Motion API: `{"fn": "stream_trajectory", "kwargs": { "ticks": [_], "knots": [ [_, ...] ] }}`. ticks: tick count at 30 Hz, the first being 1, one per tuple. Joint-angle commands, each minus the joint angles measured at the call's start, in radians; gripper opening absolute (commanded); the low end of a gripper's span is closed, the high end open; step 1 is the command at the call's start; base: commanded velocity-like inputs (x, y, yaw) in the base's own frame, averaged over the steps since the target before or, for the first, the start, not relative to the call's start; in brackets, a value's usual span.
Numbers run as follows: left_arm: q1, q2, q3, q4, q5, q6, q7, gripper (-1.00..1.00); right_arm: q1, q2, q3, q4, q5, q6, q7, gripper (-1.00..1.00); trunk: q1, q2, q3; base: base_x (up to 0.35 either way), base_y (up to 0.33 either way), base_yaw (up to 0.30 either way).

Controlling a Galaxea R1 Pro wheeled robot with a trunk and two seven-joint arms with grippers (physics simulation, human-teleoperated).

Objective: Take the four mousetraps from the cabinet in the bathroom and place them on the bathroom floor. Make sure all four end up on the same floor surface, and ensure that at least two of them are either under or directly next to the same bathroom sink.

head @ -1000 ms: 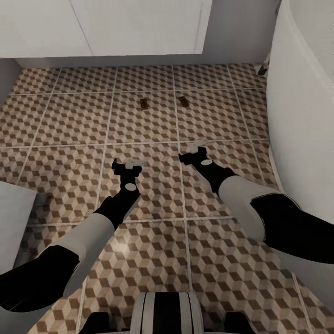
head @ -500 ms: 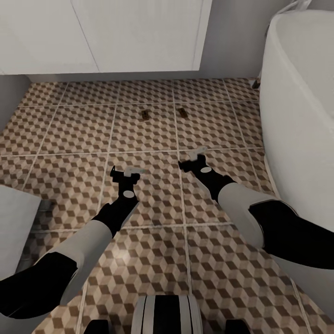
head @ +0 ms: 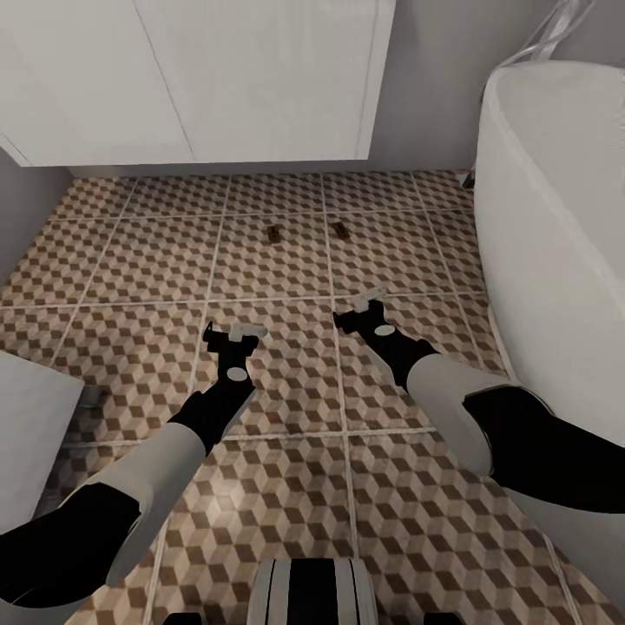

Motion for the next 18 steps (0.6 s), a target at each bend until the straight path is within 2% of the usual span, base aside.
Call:
{"fn": "stream_trajectory", "kwargs": {
  "ticks": [1,4,14,18],
  "knots": [
    [0.002,0.001,-0.003,0.001,-0.006,0.000,0.003,1.00,0.002,0.000,0.001,0.001,0.010,-0.003,-0.004,1.00,-0.001,0.000,0.003,0.000,0.000,0.000],
    [0.009,0.003,-0.003,0.001,-0.006,0.000,-0.012,1.00,0.009,0.000,0.001,0.001,0.010,-0.004,-0.005,1.00,-0.002,0.001,0.015,0.000,0.000,0.000],
    [0.015,0.026,-0.002,-0.003,-0.006,0.000,-0.132,1.00,0.018,0.000,0.001,0.001,0.010,-0.006,-0.004,1.00,-0.006,0.003,0.054,0.000,0.000,0.000],
    [0.015,0.028,-0.002,-0.005,-0.005,0.000,-0.150,1.00,0.019,0.000,0.001,0.001,0.010,-0.006,-0.003,1.00,-0.008,0.004,0.069,0.000,0.000,0.000]
  ]
}}
